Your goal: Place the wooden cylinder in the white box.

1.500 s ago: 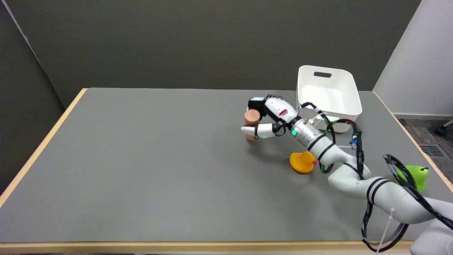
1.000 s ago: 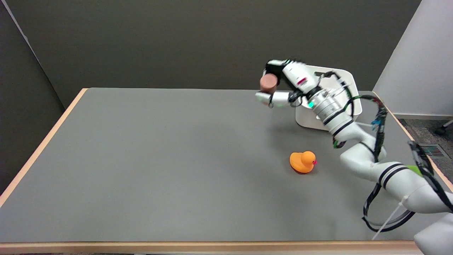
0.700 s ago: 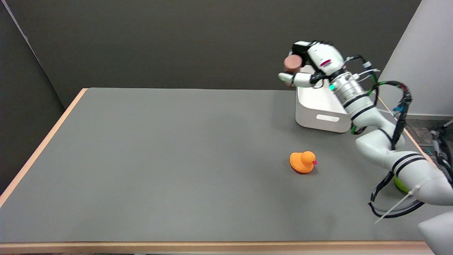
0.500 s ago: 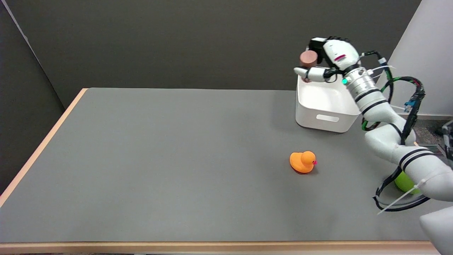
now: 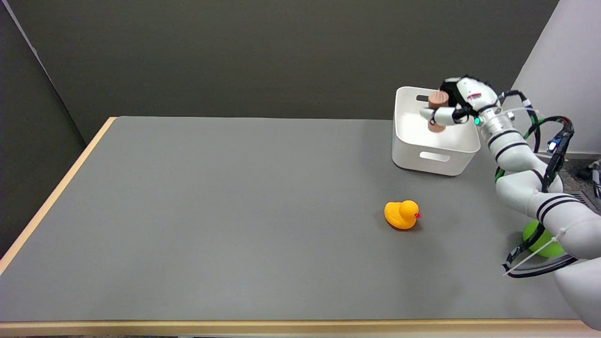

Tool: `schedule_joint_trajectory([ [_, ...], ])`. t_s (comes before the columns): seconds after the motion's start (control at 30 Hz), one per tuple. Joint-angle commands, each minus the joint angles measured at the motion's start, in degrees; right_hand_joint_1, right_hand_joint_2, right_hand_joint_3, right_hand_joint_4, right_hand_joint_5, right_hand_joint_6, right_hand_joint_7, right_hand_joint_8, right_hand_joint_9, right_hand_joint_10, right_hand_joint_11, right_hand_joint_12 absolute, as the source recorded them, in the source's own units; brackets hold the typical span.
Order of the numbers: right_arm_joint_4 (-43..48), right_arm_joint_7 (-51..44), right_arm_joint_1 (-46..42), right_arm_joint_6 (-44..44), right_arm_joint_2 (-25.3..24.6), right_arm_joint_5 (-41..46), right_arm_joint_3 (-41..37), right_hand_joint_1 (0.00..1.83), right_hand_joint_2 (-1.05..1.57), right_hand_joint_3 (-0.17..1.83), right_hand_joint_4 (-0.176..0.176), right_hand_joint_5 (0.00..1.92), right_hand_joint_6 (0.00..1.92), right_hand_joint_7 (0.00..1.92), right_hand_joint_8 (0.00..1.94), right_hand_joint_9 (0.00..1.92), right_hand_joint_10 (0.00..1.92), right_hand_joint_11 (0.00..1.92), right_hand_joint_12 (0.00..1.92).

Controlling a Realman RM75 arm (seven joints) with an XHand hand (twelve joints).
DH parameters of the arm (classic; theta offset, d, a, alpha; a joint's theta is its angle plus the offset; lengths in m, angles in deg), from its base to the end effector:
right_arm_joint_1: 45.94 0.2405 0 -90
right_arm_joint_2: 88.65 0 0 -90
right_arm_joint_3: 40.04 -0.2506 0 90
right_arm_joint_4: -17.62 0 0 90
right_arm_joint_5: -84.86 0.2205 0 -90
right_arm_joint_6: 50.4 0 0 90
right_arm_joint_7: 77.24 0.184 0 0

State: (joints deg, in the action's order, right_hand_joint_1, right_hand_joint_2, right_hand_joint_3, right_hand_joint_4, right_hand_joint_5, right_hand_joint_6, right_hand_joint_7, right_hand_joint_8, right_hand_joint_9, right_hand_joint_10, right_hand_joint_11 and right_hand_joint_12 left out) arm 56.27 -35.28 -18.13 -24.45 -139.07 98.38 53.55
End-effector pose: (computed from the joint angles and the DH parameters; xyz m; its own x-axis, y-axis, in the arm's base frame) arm -0.2018 -0.4488 0.5610 0.9391 0.2324 0.2531 -0.3103 0.2572 0.9152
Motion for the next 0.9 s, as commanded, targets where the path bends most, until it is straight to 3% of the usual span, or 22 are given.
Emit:
schedule_joint_trajectory([
  [0.03,-13.5,-0.1,1.5,-2.8,-0.5,8.1,6.4,1.19,1.07,0.36,-0.099,0.64,1.48,0.90,1.34,0.82,1.39,0.39,1.91],
  [0.43,-5.7,0.1,-1.1,-1.2,-0.4,8.1,6.5,1.19,1.04,0.40,-0.091,0.65,1.48,0.91,1.31,0.82,1.38,0.43,1.92],
  [0.47,-5.1,0.2,-1.3,-1.2,-0.4,8.1,6.4,1.14,1.06,0.38,-0.074,0.65,1.49,0.89,1.27,0.81,1.39,0.40,1.92],
  [0.5,-4.1,0.6,-1.7,-1.2,-0.4,8.1,6.3,0.98,1.14,0.33,-0.015,0.64,1.54,0.84,1.14,0.78,1.39,0.33,1.91],
  [0.53,-3.2,1.2,-1.9,-1.2,-0.4,8.1,6.3,0.87,1.09,0.44,-0.002,0.60,1.43,0.79,1.06,0.75,1.38,0.29,1.89],
  [0.6,-2.0,1.9,-1.9,-1.0,-0.4,8.1,6.5,0.70,0.81,0.87,-0.026,0.46,0.98,0.69,0.92,0.64,1.28,0.26,1.75],
  [0.67,-0.9,2.2,-1.9,-0.2,-0.4,8.1,6.7,0.56,0.77,0.88,0.010,0.33,0.66,0.51,0.60,0.44,1.03,0.19,1.39],
  [0.73,0.7,2.2,-2.4,0.9,-0.3,8.0,6.7,0.53,0.74,0.89,0.011,0.31,0.58,0.47,0.55,0.38,0.97,0.16,1.33],
  [0.8,3.1,2.2,-3.1,2.2,0.0,8.1,6.8,0.42,0.66,0.97,0.027,0.25,0.50,0.30,0.42,0.22,0.73,0.03,1.11],
  [0.9,6.3,2.2,-4.3,4.1,0.0,8.1,6.3,0.42,0.63,0.97,0.029,0.21,0.48,0.23,0.38,0.11,0.67,0.00,1.04],
])
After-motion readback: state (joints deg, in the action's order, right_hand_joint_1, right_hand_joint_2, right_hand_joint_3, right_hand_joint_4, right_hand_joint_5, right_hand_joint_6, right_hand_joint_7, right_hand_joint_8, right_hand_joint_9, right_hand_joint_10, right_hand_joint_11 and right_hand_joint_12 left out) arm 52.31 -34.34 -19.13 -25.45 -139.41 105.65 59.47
